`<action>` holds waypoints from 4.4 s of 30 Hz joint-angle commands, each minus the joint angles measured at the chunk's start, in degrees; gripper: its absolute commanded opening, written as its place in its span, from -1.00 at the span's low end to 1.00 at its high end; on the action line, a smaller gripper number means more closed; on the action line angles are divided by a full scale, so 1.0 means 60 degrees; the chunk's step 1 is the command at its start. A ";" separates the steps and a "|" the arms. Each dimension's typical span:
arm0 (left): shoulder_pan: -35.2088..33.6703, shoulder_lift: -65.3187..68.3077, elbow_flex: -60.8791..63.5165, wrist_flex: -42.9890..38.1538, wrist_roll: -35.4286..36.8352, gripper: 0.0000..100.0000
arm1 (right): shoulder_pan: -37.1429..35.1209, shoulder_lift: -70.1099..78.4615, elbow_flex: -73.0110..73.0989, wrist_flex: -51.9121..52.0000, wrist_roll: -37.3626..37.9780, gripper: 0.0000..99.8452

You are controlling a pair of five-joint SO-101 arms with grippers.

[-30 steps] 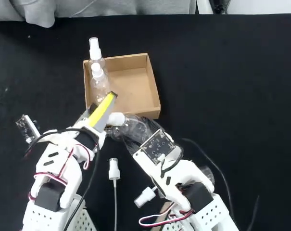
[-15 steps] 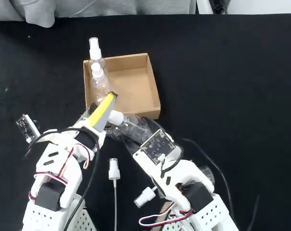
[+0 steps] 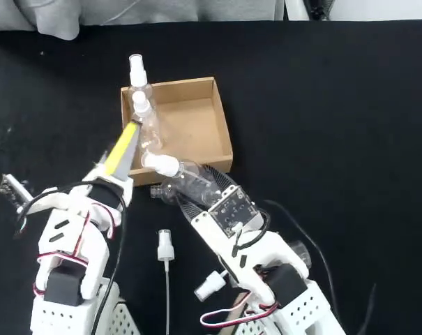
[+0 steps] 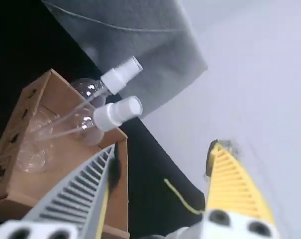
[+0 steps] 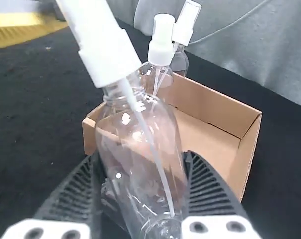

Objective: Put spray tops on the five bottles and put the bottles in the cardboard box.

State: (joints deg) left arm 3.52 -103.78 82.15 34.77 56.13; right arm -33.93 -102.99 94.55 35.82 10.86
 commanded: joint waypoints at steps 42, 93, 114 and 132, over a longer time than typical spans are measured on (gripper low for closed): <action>0.2806 -0.0059 0.0813 0.0029 -0.1744 -0.45 | 0.0542 -0.1106 -0.0945 -0.0352 -0.0762 -0.84; -0.0520 -0.0088 0.0960 -0.0044 -0.2799 -0.45 | 0.1099 -0.1048 -0.0432 0.0147 -0.0733 -0.84; -0.3084 -0.0088 0.2542 0.0015 -0.3868 -0.45 | 0.1114 -0.1048 -0.0037 0.0147 -0.0733 -0.84; -0.3114 -0.0088 0.2542 0.0454 -0.3868 -0.55 | 0.1377 -0.0989 -0.2586 0.1084 -0.0103 -0.84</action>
State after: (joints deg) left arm -14.59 -103.69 95.96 37.41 33.19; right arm -27.34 -102.99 84.44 42.24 8.22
